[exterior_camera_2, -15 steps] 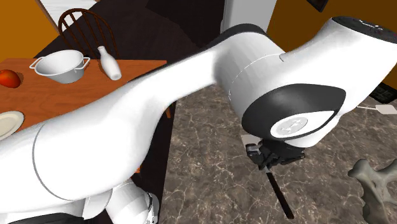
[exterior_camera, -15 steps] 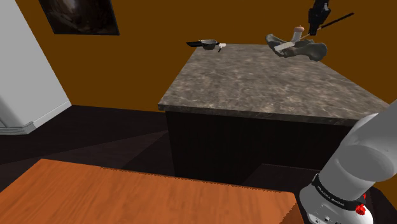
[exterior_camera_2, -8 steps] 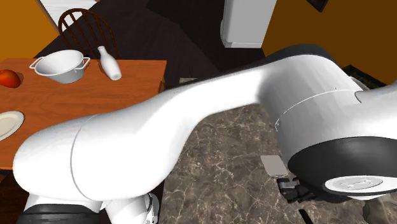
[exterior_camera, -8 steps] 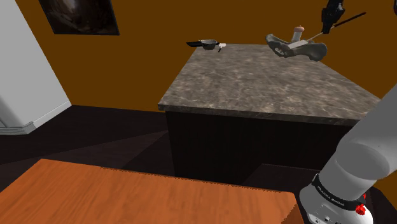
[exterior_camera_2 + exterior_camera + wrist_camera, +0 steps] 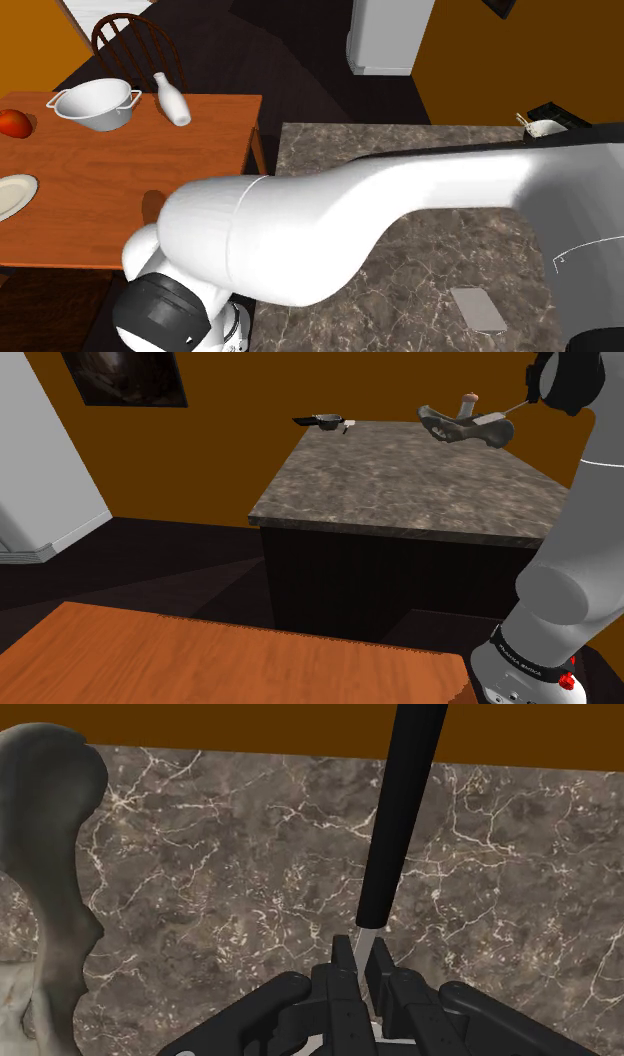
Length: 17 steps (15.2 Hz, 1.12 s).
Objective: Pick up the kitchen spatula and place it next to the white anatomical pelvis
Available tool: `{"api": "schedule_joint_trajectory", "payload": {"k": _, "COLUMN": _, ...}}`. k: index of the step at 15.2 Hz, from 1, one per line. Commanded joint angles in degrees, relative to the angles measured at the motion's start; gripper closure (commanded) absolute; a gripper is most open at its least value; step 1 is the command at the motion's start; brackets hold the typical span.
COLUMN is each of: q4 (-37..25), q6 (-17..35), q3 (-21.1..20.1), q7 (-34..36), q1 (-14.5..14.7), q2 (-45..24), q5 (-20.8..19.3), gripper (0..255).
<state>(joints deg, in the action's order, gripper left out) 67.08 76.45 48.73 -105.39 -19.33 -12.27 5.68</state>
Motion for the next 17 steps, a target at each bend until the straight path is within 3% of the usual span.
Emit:
{"api": "schedule_joint_trajectory", "payload": {"k": 1, "q4": -0.86, "q6": 0.35, "q3": 0.19, "q7": -1.50, "q1": -1.53, "q2": -1.62, "q5": 1.34, "gripper": 255}}
{"api": "schedule_joint_trajectory", "payload": {"k": 8, "q4": 9.75, "q6": 7.62, "q3": -0.14, "q7": 0.65, "q1": 2.11, "q2": 2.92, "q5": -2.33, "gripper": 255}}
{"api": "schedule_joint_trajectory", "payload": {"k": 17, "q4": 20.28, "q6": 15.61, "q3": -0.68, "q7": 2.71, "q1": 4.29, "q2": 6.52, "q5": -5.11, "gripper": 255}}
